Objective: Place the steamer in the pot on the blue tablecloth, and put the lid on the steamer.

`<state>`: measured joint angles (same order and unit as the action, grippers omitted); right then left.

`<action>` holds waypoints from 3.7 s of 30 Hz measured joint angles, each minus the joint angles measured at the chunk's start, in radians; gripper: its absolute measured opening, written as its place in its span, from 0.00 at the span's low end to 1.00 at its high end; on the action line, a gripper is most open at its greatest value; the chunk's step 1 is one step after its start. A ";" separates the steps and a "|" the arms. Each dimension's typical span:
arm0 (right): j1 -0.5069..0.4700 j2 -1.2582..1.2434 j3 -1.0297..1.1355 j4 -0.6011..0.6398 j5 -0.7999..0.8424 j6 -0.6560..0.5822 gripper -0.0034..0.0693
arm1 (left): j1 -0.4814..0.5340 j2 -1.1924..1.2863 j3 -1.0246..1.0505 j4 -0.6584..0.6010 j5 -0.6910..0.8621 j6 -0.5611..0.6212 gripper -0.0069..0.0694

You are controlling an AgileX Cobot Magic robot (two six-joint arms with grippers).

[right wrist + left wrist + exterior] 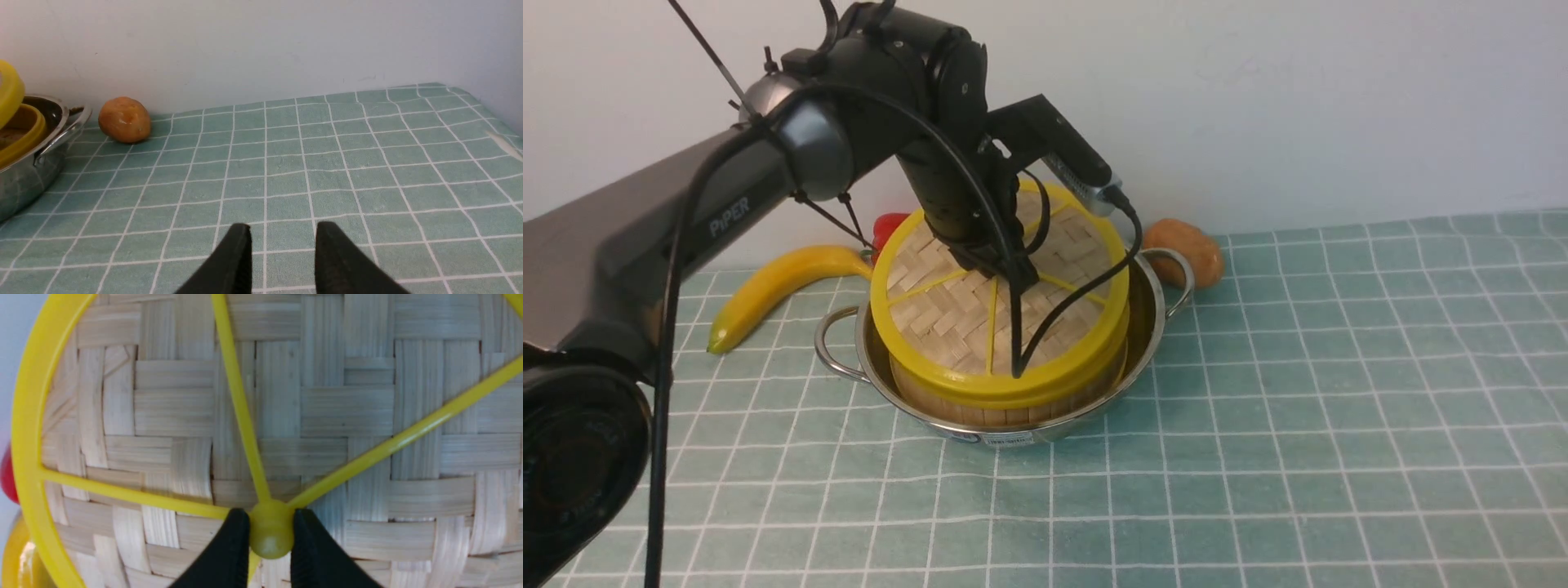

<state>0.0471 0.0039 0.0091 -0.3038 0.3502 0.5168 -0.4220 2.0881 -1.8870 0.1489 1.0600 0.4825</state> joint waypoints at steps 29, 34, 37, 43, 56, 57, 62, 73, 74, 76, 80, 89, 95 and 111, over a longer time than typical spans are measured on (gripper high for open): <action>0.000 0.000 0.000 0.000 0.000 -0.008 0.38 | -0.001 0.051 -0.002 0.004 -0.065 0.042 0.43; 0.000 0.000 0.000 0.000 0.000 -0.008 0.38 | -0.001 -0.007 -0.002 0.003 -0.053 0.040 0.74; 0.000 0.000 0.000 0.000 0.000 -0.008 0.38 | -0.001 -0.078 -0.002 0.011 -0.042 0.020 0.87; 0.000 0.000 0.000 0.000 0.000 -0.008 0.38 | -0.001 -0.233 -0.002 0.009 -0.066 -0.081 0.91; 0.000 0.000 0.000 0.000 0.000 -0.008 0.38 | -0.001 -0.266 -0.002 0.015 -0.172 -0.088 0.69; 0.000 0.000 0.000 0.000 0.000 -0.008 0.38 | -0.001 -0.266 -0.002 0.015 -0.172 -0.088 0.65; 0.000 0.000 0.000 0.000 -0.001 -0.008 0.38 | -0.001 -0.329 0.048 -0.017 -0.174 -0.127 0.55; 0.000 0.000 0.000 0.000 -0.001 -0.004 0.38 | 0.094 -1.059 0.978 -0.203 -0.760 -0.179 0.34; 0.000 0.000 0.000 0.000 -0.001 -0.003 0.38 | 0.116 -1.135 1.064 -0.225 -0.796 -0.183 0.34; 0.000 0.000 0.000 0.000 -0.001 -0.003 0.38 | 0.186 -1.263 1.260 -0.286 -0.868 -0.191 0.33; 0.000 0.000 0.000 0.000 -0.001 -0.001 0.38 | 0.326 -1.482 1.539 -0.362 -0.930 -0.203 0.32; 0.000 0.000 0.000 0.000 -0.001 0.000 0.38 | 0.455 -1.872 1.866 -0.370 -0.943 -0.204 0.34; 0.000 0.000 0.000 0.001 -0.001 0.000 0.38 | 0.456 -2.054 1.894 -0.363 -0.876 -0.164 0.35; 0.000 0.000 0.000 0.003 -0.002 0.000 0.38 | 0.456 -2.087 1.895 -0.350 -0.712 -0.143 0.37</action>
<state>0.0471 0.0039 0.0091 -0.3006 0.3478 0.5167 0.0337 0.0015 0.0080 -0.2012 0.3482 0.3398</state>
